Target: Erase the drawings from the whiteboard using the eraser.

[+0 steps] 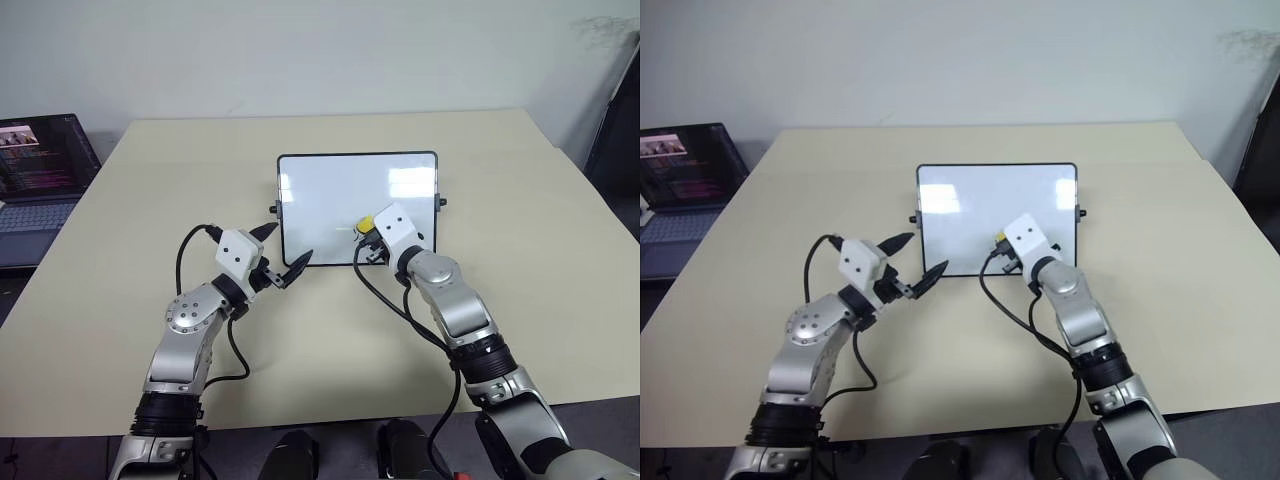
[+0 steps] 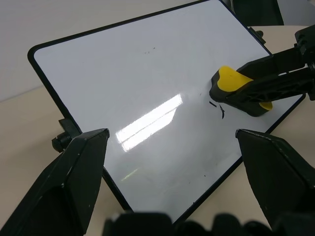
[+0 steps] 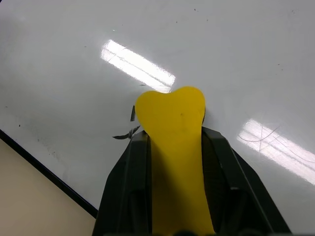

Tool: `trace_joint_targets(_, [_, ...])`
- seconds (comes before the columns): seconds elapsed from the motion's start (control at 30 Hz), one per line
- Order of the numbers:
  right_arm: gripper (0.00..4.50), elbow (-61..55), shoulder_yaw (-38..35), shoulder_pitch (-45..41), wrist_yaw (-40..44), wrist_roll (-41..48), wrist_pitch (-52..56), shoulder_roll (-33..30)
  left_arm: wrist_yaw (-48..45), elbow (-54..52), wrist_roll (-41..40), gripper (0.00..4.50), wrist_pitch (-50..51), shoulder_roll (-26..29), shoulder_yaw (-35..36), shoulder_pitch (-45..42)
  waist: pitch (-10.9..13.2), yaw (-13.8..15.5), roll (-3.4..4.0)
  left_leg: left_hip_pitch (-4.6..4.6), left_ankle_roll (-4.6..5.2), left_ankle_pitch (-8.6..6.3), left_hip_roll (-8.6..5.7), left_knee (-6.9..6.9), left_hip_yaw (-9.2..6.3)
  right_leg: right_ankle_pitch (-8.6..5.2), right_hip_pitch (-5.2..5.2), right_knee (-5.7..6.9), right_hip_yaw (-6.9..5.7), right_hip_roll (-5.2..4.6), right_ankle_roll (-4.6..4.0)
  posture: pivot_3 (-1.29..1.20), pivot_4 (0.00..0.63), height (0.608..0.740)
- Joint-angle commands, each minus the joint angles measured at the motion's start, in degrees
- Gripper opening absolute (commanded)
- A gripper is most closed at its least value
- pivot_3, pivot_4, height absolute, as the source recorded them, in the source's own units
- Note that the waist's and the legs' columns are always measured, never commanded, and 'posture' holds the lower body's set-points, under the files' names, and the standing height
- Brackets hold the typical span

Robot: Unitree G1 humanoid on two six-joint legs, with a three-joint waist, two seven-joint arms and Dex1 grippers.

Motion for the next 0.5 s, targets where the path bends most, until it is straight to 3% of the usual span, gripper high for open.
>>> trace_joint_targets(0.03, [0.99,-2.64,-0.8,-0.8,-0.21,0.44,0.17,0.06,-0.02,-0.86,-0.4,4.5,-0.59,0.01,0.18,-0.91,0.0,0.0,0.0,0.0,0.0,0.0,0.0,0.0,0.0,0.0,0.0,0.0,0.0,0.0,0.0,0.0,0.15,0.74])
trace_joint_targets(0.5, [0.99,1.79,-0.91,-4.86,-2.29,0.7,-2.77,0.7,-0.09,-0.67,-0.48,4.5,-0.61,0.19,0.36,-0.9,0.0,0.0,0.0,0.0,0.0,0.0,0.0,0.0,0.0,0.0,-0.01,0.0,0.0,0.0,0.0,0.0,0.15,0.74])
